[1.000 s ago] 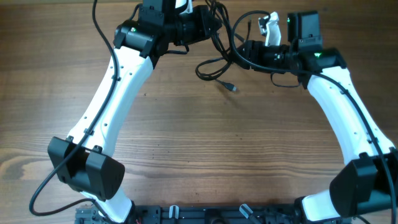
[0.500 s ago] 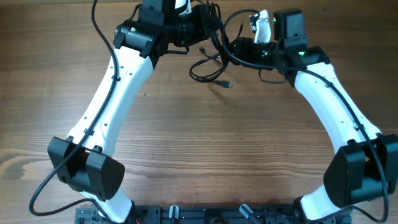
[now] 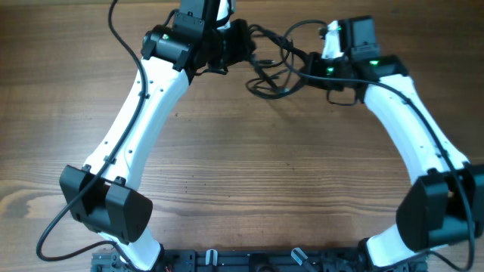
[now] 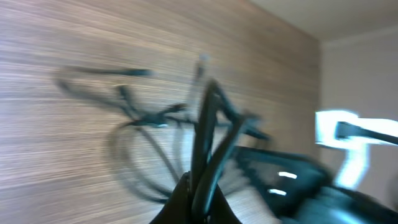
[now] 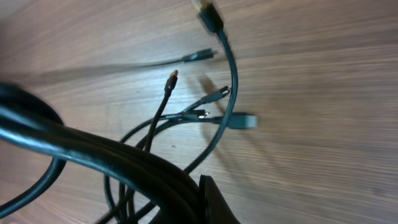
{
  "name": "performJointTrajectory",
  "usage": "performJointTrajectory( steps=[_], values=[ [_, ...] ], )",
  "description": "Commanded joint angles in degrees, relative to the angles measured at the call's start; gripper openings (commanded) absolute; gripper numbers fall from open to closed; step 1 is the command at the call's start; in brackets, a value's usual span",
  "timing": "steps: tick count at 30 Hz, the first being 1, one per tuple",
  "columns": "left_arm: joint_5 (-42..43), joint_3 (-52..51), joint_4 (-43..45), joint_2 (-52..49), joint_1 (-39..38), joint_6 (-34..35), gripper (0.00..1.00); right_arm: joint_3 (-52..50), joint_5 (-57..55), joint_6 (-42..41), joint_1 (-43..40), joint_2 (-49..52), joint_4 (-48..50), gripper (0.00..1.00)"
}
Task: Untangle cables
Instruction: 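Open both grippers, drop the cables on the table, raise arms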
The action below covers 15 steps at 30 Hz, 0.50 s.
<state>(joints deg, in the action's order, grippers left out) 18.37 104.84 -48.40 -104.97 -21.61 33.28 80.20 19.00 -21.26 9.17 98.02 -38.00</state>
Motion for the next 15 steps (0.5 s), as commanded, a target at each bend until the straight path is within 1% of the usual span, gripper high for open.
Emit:
performJointTrajectory(
  steps=[1, 3, 5, 8, 10, 13, 15],
  values=[
    [-20.79, 0.17, -3.45, 1.2, 4.59, -1.55, 0.04, 0.85, -13.27, 1.6, -6.58, -6.99, -3.1, 0.04],
    [-25.46, 0.17, -4.61, 1.2, 5.57, -1.55, 0.04, 0.85, -15.54, 2.78, -7.76, -9.99, -4.33, 0.04],
    [-30.47, 0.17, -4.87, 1.2, 6.73, -1.55, 0.04, 0.85, -20.85, 3.15, -8.37, -13.33, -5.57, 0.04],
    [-35.74, 0.17, -4.83, 1.2, 7.89, -1.55, 0.04, 0.85, -29.38, 2.86, -8.39, -17.53, -6.1, 0.04],
    [-39.36, 0.17, -4.83, 1.2, 8.39, -1.57, 0.04, 0.85, -34.86, 1.46, -8.39, -19.74, -6.05, 0.04],
    [-47.3, 0.17, -4.85, 1.22, 8.61, -1.62, 0.04, 0.85, -42.14, 1.53, -8.39, -22.93, -5.07, 0.04],
    [-49.29, 0.17, -4.72, 1.22, 8.61, -4.79, 0.04, 0.85, -45.83, 1.53, -8.39, -24.44, -3.67, 0.04]
  ],
)
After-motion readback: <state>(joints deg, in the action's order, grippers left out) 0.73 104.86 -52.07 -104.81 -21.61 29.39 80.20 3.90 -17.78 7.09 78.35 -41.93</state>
